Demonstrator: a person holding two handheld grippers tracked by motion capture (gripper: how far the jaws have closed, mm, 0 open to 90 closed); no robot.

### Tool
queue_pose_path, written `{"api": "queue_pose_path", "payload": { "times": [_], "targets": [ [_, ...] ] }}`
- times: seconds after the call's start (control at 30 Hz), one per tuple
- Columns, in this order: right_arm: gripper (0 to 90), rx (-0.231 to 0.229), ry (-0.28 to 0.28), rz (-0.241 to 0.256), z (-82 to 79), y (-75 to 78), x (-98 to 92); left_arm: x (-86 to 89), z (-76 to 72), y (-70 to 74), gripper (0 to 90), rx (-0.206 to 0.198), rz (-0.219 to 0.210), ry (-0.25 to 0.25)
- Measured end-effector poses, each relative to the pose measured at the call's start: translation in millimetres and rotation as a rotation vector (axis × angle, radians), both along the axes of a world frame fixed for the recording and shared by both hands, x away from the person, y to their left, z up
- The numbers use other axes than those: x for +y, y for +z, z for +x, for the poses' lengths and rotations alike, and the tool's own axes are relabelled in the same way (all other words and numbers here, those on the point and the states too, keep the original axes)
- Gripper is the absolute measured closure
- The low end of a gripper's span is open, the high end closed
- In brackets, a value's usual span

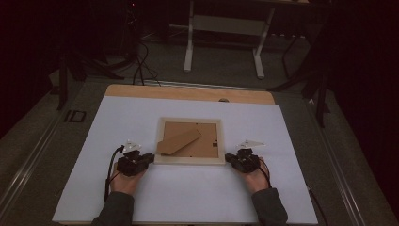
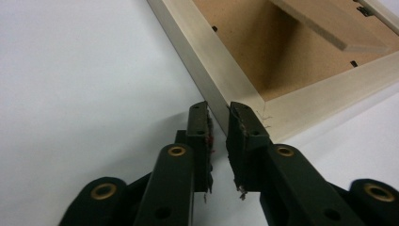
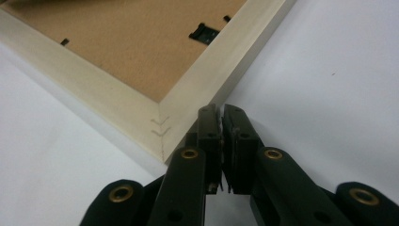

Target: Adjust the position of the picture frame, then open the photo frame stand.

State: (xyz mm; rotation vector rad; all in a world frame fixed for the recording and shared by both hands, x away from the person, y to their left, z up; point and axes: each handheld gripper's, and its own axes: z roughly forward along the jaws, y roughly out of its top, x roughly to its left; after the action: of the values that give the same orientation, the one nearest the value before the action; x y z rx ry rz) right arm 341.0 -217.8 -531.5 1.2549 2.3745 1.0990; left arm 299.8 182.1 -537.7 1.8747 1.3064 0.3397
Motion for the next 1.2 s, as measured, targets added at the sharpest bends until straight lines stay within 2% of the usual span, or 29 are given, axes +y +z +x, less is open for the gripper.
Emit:
{"api": "queue_pose_path", "payload": {
  "times": [0.2,0.4,0.6,0.7,0.8,0.93,1.2],
  "targets": [
    [82.7,-0.022,-0.023,-0.003,0.5,3.5,-3.9,2.7,0.2,4.6,73.4,-0.012,-0.017,-0.007],
    [76.1,-0.031,-0.045,-0.006,0.8,6.4,-7.8,4.0,-1.9,10.1,67.5,-0.054,-0.025,-0.029],
    [72.1,-0.038,-0.055,0.003,0.6,8.1,-10.8,9.3,-1.6,14.3,64.9,-0.064,-0.026,-0.012],
    [71.2,-0.037,-0.058,0.004,0.2,8.2,-11.5,13.7,-2.0,18.5,63.1,-0.073,-0.055,-0.005],
    [70.6,-0.037,-0.057,0.005,0.4,8.0,-11.6,14.8,-2.5,21.0,62.1,-0.082,-0.054,-0.004],
    [70.2,-0.039,-0.055,0.007,0.0,8.3,-11.7,18.9,-4.2,27.3,61.0,-0.107,-0.05,0.005],
    [69.6,-0.043,-0.059,0.016,0.2,8.8,-13.5,29.1,-7.1,39.5,59.2,-0.147,-0.079,0.021]
  ]
}}
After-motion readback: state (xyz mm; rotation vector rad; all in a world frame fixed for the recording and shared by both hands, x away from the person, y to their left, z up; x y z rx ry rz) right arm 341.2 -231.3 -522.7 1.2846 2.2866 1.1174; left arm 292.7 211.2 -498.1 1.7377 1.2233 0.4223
